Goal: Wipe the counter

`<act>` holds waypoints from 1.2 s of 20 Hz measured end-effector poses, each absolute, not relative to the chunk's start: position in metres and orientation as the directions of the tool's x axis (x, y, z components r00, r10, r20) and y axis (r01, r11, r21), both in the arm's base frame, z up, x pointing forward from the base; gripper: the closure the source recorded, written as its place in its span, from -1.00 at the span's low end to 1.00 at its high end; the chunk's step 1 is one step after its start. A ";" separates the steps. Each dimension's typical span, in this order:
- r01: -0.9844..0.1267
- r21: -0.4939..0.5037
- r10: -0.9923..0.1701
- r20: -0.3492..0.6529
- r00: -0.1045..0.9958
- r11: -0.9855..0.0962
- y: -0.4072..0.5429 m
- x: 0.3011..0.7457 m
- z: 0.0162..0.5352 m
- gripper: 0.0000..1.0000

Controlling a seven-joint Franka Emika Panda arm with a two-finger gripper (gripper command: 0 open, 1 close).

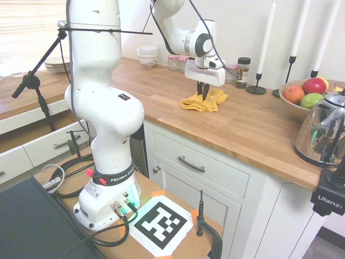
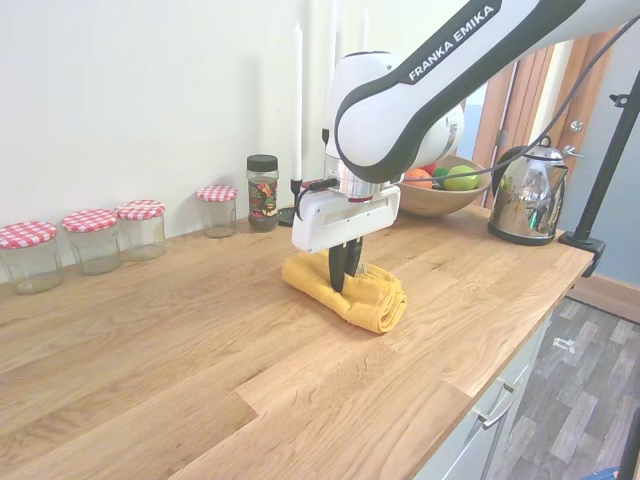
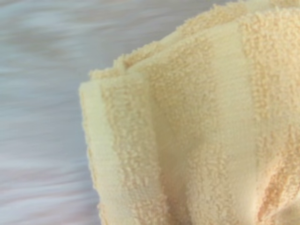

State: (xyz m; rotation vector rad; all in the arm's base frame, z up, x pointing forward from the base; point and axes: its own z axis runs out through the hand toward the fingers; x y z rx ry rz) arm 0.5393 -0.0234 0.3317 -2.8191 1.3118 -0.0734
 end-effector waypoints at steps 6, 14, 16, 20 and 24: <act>-0.812 -0.085 -0.815 0.005 0.579 -0.577 -0.127 0.541 0.331 1.00; -0.849 -0.108 -0.853 -0.014 0.521 -0.517 -0.205 0.535 0.331 1.00; -0.855 -0.111 -0.859 -0.019 0.512 -0.507 -0.210 0.533 0.331 -1.00; -0.856 -0.109 -0.860 -0.021 0.509 -0.504 -0.212 0.531 0.332 -1.00; -0.854 -0.105 -0.857 -0.021 0.514 -0.510 -0.211 0.531 0.332 -1.00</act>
